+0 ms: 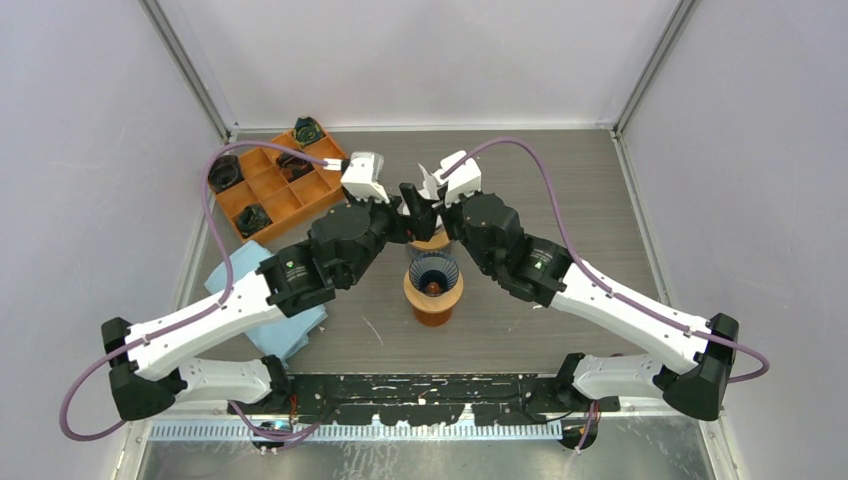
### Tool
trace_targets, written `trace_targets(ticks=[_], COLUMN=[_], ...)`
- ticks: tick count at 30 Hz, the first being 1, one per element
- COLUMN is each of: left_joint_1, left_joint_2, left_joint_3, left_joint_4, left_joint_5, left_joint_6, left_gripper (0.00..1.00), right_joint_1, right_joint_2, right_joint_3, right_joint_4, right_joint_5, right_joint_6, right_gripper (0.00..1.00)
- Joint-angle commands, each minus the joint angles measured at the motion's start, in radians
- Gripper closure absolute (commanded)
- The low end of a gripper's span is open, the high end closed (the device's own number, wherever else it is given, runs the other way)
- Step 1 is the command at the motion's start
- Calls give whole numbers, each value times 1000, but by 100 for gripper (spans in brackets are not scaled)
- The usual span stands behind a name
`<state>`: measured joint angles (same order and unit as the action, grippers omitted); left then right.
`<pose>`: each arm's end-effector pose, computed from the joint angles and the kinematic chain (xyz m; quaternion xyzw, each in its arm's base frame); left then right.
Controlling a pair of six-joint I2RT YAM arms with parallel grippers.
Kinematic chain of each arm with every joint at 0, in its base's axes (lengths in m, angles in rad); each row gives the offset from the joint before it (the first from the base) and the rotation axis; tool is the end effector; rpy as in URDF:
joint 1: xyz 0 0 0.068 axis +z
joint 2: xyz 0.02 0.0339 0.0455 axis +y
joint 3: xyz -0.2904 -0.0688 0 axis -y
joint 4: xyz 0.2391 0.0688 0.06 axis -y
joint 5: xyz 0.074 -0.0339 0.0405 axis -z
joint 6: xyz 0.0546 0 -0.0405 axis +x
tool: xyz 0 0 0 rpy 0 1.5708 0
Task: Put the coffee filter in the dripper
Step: Open the coffee filter.
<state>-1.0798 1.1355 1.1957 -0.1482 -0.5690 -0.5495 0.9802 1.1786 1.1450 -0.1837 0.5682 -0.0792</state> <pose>0.1448 -0.2085 0.4405 0.0026 0.7328 -0.3295 0.5953 0.1732 0.2056 0.4079 -0.2266 0.7345 0.0650 0.6363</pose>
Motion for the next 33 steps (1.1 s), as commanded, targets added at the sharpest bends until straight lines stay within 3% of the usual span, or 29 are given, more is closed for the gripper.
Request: trace_targets(ticks=[1, 16, 33], left_joint_1=[-3, -4, 6], left_joint_2=[34, 49, -16], left_joint_3=[25, 47, 4], left_joint_4=[59, -70, -122], left_joint_5=[-66, -152, -112], left_joint_6=[-10, 36, -5], left_gripper=[18, 22, 28], right_joint_1=[3, 4, 3], right_joint_2=[-19, -58, -108], right_joint_3=[59, 87, 79], right_joint_4=[1, -26, -87], right_joint_5=[5, -7, -17], right_joint_6=[43, 141, 333], right_gripper=[99, 99, 99])
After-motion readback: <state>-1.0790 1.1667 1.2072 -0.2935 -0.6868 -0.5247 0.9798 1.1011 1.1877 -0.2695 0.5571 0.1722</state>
